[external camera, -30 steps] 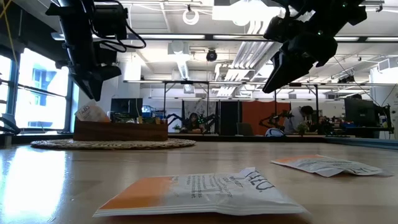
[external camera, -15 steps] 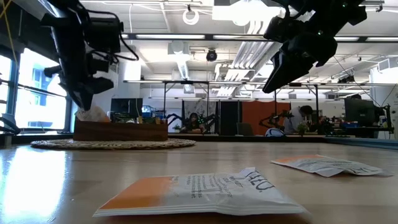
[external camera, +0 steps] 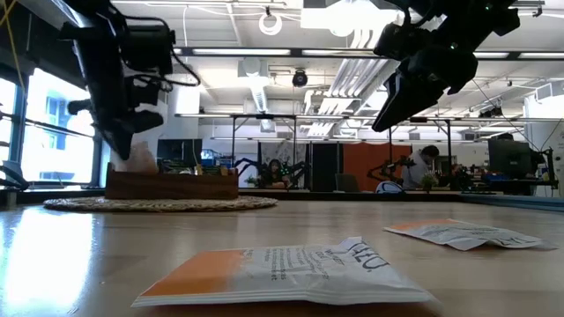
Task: Pick & Place Tea
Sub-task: Put the orange tea bag into the left section of the wooden organizer
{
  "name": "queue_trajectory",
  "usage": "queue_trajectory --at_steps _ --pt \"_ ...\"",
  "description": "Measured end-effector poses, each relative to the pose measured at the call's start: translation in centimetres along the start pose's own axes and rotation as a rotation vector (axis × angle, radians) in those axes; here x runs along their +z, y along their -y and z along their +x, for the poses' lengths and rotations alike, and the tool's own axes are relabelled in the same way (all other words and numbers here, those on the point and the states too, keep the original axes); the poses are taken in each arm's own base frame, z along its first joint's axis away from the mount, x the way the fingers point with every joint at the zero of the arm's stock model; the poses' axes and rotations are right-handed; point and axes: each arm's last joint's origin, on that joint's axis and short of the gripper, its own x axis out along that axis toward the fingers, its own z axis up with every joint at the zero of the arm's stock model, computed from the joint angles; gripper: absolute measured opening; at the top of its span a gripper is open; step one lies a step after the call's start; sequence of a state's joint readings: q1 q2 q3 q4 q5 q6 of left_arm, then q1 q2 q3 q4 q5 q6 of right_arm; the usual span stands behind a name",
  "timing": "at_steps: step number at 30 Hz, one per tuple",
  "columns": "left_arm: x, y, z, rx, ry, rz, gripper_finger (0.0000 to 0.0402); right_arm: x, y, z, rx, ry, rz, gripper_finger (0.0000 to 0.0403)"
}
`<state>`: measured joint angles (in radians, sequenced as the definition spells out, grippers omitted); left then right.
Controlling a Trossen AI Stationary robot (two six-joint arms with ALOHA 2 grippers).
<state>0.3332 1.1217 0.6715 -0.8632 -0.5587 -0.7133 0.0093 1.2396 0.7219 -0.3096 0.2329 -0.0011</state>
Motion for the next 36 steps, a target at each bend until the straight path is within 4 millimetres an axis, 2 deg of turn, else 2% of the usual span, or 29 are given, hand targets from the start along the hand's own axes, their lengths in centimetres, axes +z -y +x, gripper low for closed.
queue_trajectory --at_steps 3,8,12,15,19,24,28,33,36 --pt "1.1 0.2 -1.0 -0.032 0.028 0.017 0.0006 0.0 0.0 0.0 0.0 0.0 0.0 0.0129" --pt "3.1 0.2 -2.9 -0.059 0.079 0.159 0.0002 0.0 0.0 0.0 0.0 0.0 0.0 0.0129" --pt "3.9 -0.2 -4.6 -0.1 0.031 0.277 0.0001 0.0 0.0 0.0 0.0 0.0 0.0 0.0129" --pt "3.7 -0.6 -5.2 -0.114 -0.041 0.353 0.0001 0.0 0.0 0.0 0.0 0.0 0.0 0.0129" --pt "3.0 -1.0 -5.0 -0.068 -0.151 0.395 0.0 0.0 0.0 0.0 0.0 0.001 0.0 0.0129" --pt "2.6 -0.6 -4.5 -0.135 -0.209 0.408 0.0 0.2 0.0 0.0 0.0 0.019 -0.001 0.0129" --pt "2.5 -0.1 -3.4 -0.045 -0.218 0.438 0.0 0.3 0.0 0.0 0.0 0.034 -0.022 0.0129" --pt "3.3 -0.7 -2.5 -0.033 -0.245 0.407 0.0 0.4 0.0 0.0 0.0 0.037 -0.025 0.0129" --pt "4.0 0.1 -2.0 -0.082 -0.198 0.375 0.0 0.4 0.0 0.0 -0.001 0.037 -0.042 0.0129"
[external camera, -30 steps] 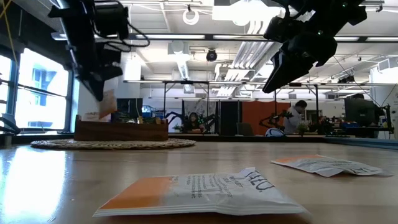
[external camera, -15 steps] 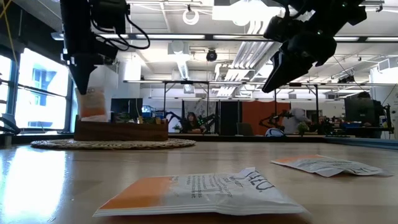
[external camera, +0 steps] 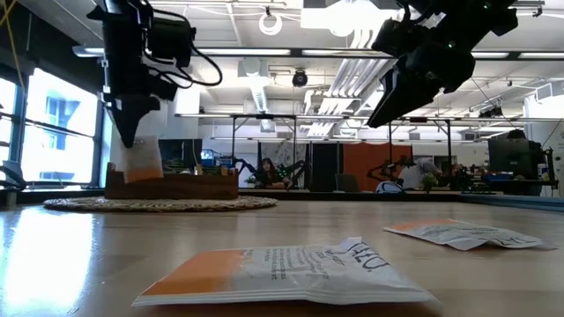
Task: Pick & Place Tea
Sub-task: Put the orange tea bag into the left section of the wooden organizer
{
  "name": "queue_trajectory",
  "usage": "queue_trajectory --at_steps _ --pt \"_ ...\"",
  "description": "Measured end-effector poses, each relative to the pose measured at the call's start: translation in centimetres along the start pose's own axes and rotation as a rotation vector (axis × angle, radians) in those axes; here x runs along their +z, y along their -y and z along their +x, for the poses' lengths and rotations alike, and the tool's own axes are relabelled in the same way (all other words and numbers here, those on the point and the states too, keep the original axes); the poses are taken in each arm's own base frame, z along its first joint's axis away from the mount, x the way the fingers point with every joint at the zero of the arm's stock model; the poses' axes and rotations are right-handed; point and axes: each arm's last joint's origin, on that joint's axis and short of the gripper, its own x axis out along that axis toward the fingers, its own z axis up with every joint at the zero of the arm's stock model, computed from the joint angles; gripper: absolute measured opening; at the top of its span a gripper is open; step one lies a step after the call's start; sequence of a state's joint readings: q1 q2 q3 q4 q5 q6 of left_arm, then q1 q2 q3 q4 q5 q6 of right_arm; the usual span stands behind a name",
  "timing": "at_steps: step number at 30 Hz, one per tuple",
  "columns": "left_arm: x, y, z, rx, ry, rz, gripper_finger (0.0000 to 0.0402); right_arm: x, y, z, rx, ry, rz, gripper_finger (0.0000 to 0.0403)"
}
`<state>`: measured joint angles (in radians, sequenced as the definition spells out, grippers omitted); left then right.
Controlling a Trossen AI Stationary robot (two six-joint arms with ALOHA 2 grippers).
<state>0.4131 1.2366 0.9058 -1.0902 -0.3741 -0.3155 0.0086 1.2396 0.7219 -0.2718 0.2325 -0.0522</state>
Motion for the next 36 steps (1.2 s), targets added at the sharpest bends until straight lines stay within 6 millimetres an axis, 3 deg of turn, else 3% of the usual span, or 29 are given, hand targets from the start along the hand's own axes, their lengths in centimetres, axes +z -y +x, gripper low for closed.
queue_trajectory --at_steps 6,16,22,30,36 --pt "0.3 -0.1 -0.5 0.0 0.021 0.049 0.0 0.0 0.0 0.0 -0.001 0.002 0.001 0.0129" --pt "1.5 -0.9 -3.3 -0.014 0.061 0.022 0.0 0.0 0.1 0.0 -0.001 0.003 0.002 0.0129" --pt "1.1 -1.1 -3.5 0.002 0.019 0.006 0.0 0.0 0.0 0.0 -0.001 0.003 0.004 0.0129" --pt "1.9 -0.2 -1.6 0.087 -0.063 0.036 0.0 0.0 0.0 0.0 0.002 0.002 0.005 0.0129" --pt "3.0 1.1 0.9 0.15 -0.157 0.098 0.0001 0.0 0.0 0.0 0.002 0.002 0.005 0.0129"
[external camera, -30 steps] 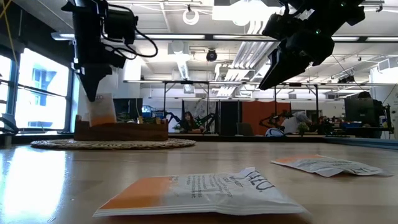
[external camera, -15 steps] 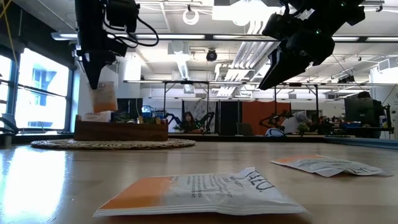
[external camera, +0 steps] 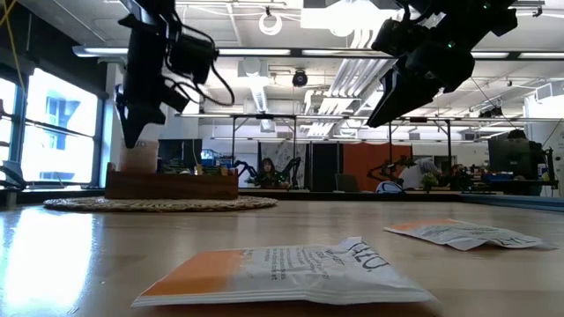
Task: Pick & Place Tea
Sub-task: Put the orange tea bag into the left section of the wooden organizer
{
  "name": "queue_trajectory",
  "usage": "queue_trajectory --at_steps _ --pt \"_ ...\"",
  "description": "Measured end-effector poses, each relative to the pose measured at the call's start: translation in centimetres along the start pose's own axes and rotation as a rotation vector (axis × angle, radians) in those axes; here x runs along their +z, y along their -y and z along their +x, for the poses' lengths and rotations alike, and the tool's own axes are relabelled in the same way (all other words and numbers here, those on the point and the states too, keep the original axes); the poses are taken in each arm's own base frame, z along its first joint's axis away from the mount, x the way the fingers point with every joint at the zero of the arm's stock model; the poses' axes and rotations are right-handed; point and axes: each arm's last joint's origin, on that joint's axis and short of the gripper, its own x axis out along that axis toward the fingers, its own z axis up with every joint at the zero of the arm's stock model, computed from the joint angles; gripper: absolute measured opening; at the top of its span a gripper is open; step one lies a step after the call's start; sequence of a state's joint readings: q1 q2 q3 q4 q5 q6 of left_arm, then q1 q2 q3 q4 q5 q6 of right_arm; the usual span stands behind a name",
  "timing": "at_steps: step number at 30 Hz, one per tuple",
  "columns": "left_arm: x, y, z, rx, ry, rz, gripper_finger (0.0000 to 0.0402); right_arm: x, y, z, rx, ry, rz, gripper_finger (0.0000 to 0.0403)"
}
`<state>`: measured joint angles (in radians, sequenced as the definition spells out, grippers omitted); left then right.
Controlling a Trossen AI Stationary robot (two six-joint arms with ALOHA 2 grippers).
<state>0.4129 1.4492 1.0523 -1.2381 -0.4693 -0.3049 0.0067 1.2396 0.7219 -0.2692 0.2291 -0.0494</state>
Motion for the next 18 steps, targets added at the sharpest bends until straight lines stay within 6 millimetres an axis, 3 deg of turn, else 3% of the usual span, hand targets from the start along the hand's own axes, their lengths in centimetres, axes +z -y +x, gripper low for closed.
queue_trajectory --at_steps 7,12,18 --pt "1.0 1.2 1.9 0.064 -0.085 0.074 0.0014 0.0 0.0 0.0 0.0 0.0 0.0 0.0129" --pt "0.7 1.1 2.1 0.131 -0.121 0.111 0.0066 0.0 0.0 0.0 0.0 0.0 0.0 0.0129" --pt "0.3 -0.1 1.4 0.384 -0.099 0.083 0.0116 0.0 0.0 0.0 0.0 0.0 0.0 0.0129"
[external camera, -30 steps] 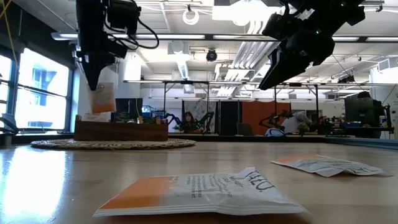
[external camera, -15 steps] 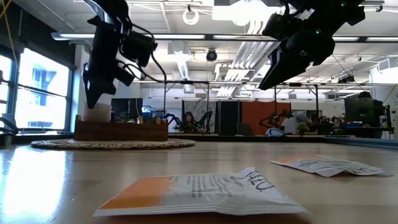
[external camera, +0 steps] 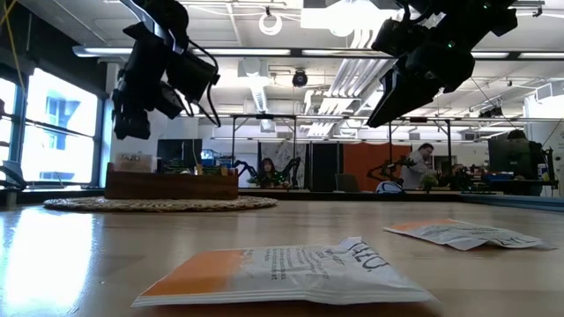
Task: Pick & Place Tea
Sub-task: Put the orange tea bag into the left section of the wooden organizer
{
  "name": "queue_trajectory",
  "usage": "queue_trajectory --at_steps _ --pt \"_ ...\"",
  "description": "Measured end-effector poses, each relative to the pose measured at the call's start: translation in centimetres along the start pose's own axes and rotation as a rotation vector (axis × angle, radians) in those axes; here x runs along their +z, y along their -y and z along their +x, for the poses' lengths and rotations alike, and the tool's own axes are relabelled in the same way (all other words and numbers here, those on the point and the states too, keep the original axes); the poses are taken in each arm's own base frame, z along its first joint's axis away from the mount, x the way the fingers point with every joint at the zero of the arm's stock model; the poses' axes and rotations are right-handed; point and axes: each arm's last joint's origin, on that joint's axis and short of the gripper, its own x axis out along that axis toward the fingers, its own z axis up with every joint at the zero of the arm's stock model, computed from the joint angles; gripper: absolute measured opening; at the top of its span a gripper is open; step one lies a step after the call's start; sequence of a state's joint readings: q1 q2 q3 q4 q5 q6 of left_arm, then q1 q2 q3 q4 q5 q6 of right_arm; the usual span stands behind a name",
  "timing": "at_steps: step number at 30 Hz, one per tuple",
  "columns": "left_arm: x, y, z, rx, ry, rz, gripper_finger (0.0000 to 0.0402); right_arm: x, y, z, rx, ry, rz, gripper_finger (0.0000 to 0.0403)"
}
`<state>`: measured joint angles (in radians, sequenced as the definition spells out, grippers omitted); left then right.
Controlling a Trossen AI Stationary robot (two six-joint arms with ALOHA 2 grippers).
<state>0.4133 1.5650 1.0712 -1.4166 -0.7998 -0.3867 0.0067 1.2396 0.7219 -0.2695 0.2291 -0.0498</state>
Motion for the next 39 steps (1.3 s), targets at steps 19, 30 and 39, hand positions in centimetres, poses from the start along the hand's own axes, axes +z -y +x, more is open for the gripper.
queue_trajectory --at_steps 19,30,39 --pt "-0.4 -3.1 -6.1 -0.085 0.135 -0.283 0.0119 -0.2 -0.1 0.0 0.039 -0.019 0.018 0.0129" --pt "-9.0 1.1 -14.8 -0.633 0.717 -0.434 0.0119 0.3 -4.0 -0.2 0.386 0.055 -0.098 0.0129" --pt "-10.7 9.9 -16.8 -0.88 0.985 -0.267 0.0119 1.6 -10.1 4.0 0.491 0.3 -0.187 0.0129"
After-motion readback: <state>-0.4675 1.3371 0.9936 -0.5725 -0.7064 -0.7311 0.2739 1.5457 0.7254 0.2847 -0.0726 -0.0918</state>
